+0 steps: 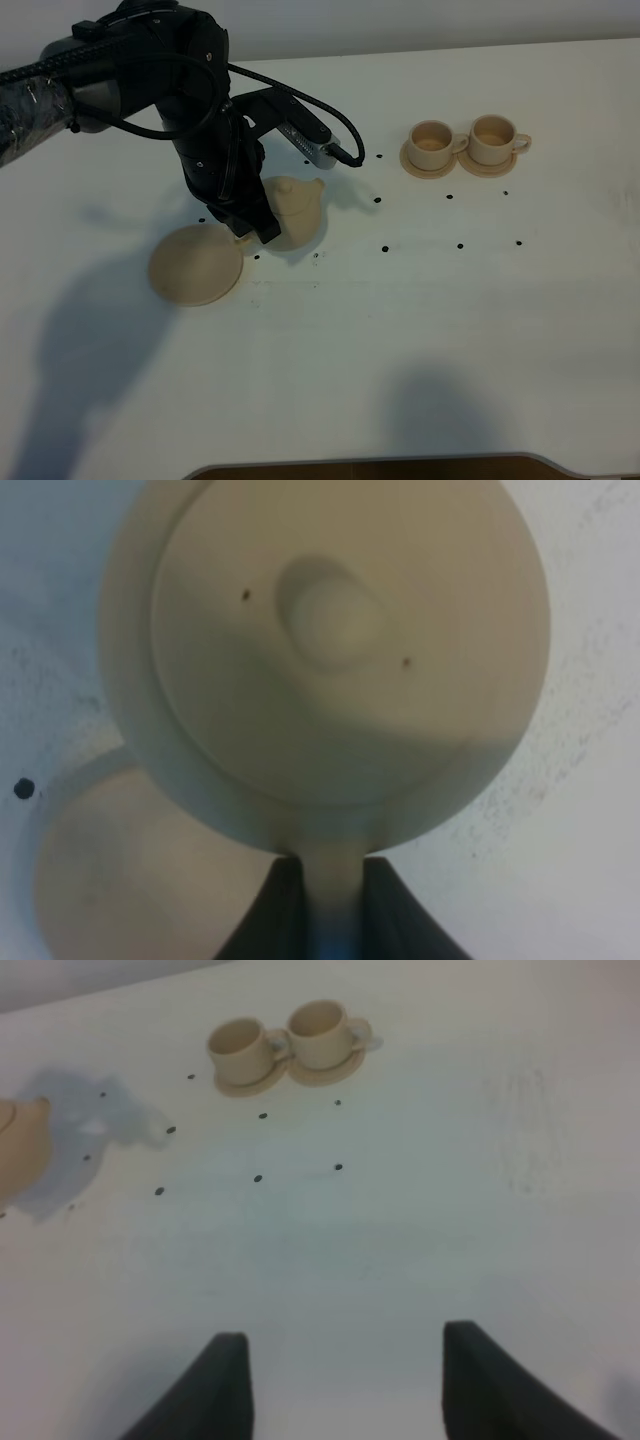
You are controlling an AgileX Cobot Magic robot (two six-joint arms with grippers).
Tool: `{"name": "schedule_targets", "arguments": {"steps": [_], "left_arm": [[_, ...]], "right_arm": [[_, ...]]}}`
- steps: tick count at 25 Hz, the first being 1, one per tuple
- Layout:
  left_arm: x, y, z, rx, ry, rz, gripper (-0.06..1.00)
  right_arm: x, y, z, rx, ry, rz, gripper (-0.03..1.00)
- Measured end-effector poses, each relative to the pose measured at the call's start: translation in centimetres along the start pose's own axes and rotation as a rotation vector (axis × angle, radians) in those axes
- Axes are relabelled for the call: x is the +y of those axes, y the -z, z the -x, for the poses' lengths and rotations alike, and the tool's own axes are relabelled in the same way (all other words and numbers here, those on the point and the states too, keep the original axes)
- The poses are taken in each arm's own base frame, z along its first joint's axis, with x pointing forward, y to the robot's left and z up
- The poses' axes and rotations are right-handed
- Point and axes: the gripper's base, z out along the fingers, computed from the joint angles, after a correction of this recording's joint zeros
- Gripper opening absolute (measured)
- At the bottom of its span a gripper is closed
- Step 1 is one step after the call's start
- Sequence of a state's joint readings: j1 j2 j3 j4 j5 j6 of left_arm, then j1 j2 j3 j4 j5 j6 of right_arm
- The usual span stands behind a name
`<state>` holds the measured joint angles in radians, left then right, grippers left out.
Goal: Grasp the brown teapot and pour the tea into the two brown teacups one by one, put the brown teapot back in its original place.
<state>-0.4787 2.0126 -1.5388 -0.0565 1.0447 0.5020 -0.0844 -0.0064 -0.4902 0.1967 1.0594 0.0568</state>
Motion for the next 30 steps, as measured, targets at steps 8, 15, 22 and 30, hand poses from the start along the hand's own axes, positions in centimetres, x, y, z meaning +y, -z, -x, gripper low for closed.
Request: {"name": "schedule_targets", "arguments": {"steps": [8, 15, 22, 30], "left_arm": [[-0.14, 0.00, -0.19, 0.021, 0.013, -0.015, 0.14], [-0.20, 0.01, -0.24, 0.026, -0.006, -0.022, 0.14], [-0.16, 0.00, -0.10, 0.011, -0.012, -0.018, 0.14], [0.10, 0.02, 0.63, -0.068, -0.135, 0.016, 0.14]], "right_arm": [[0.00, 0.00, 0.00, 0.000, 0.000, 0.000, 0.45], [0.00, 0.00, 0.00, 0.000, 0.000, 0.000, 0.45], [0.00, 0.00, 0.00, 0.000, 0.000, 0.000, 0.45], [0.00, 0.00, 0.00, 0.000, 0.000, 0.000, 0.45]]}}
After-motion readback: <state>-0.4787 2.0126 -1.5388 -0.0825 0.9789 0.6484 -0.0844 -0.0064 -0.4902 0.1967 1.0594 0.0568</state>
